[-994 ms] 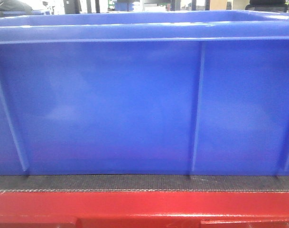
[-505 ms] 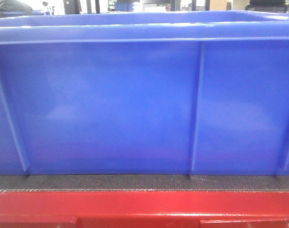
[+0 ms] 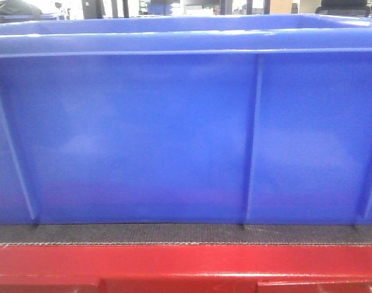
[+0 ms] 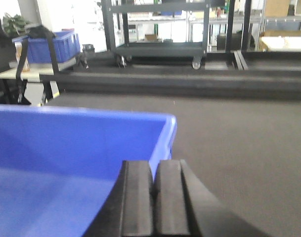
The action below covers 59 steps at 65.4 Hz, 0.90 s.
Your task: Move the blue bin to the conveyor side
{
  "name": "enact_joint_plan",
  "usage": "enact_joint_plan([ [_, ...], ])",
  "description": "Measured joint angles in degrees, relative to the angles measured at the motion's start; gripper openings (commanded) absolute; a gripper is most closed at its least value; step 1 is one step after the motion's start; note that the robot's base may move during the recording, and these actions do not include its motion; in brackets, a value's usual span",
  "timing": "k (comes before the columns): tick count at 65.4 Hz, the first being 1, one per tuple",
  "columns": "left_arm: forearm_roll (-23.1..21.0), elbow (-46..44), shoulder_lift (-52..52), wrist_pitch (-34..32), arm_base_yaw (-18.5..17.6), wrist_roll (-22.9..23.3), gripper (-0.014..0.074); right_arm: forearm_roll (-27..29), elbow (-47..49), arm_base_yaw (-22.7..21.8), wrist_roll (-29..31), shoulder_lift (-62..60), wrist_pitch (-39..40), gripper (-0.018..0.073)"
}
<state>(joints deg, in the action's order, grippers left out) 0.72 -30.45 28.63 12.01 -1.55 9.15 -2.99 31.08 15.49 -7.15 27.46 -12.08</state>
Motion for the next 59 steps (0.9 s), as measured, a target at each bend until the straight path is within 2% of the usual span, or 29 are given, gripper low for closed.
enact_joint_plan([
  [7,0.00,7.63,-6.99,-3.24,0.00,0.00,0.0005,0.00,-6.63,0.00,0.00,-5.76,0.62,-0.0088],
  [22,0.00,18.06,-20.67,-3.68,0.00,0.00,0.0005,-0.22,-15.80,0.00,0.00,-18.02,1.33,-0.0088],
  [35,0.00,19.35,-27.76,-4.34,0.00,0.00,0.0005,-0.33,-16.84,0.00,0.00,-23.23,1.33,-0.0088],
  [59,0.00,19.44,-28.30,-6.73,0.00,0.00,0.0005,-0.33,-16.93,0.00,0.00,-23.88,1.33,-0.0088],
])
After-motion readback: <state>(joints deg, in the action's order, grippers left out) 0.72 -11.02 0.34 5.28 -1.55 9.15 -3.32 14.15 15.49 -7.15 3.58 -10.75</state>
